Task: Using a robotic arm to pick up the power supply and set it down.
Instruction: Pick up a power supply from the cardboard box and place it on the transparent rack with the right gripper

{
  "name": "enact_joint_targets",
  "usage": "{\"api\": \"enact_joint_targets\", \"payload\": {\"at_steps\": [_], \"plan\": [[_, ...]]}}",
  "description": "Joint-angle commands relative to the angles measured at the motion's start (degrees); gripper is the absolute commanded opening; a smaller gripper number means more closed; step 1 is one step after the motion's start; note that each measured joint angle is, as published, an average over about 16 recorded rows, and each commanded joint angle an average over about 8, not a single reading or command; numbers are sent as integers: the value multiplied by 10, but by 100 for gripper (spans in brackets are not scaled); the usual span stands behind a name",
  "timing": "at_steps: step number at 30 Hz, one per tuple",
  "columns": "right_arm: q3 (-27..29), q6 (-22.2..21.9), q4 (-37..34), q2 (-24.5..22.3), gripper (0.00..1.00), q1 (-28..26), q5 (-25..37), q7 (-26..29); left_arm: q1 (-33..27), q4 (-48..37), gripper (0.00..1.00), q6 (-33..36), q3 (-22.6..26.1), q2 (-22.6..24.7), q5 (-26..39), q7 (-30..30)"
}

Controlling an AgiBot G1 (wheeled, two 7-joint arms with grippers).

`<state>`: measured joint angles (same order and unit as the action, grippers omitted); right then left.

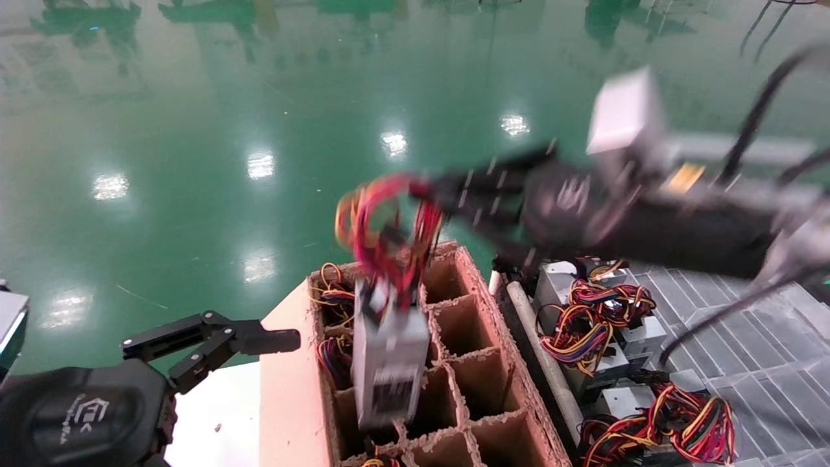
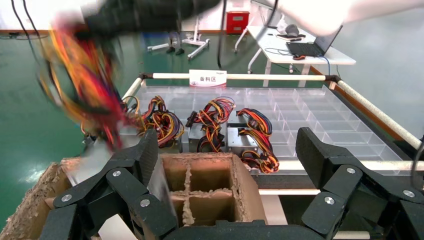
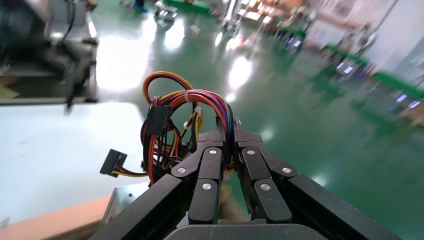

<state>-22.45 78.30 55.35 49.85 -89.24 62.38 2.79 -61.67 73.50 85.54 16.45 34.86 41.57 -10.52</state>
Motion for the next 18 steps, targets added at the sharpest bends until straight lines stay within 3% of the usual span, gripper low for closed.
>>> {"api": "enact_joint_targets", "payload": {"at_steps": [1, 10, 18], "plan": [[11, 4, -4, -9, 0, -26, -8, 3, 0, 0, 100, 0, 0, 0, 0, 0], [-20, 37, -171, -11, 0, -204, 82, -51, 0, 0, 100, 0, 0, 0, 0, 0], [-66, -40, -314, -2, 0, -337, 207, -128, 0, 0, 100, 0, 1, 0, 0, 0]]}}
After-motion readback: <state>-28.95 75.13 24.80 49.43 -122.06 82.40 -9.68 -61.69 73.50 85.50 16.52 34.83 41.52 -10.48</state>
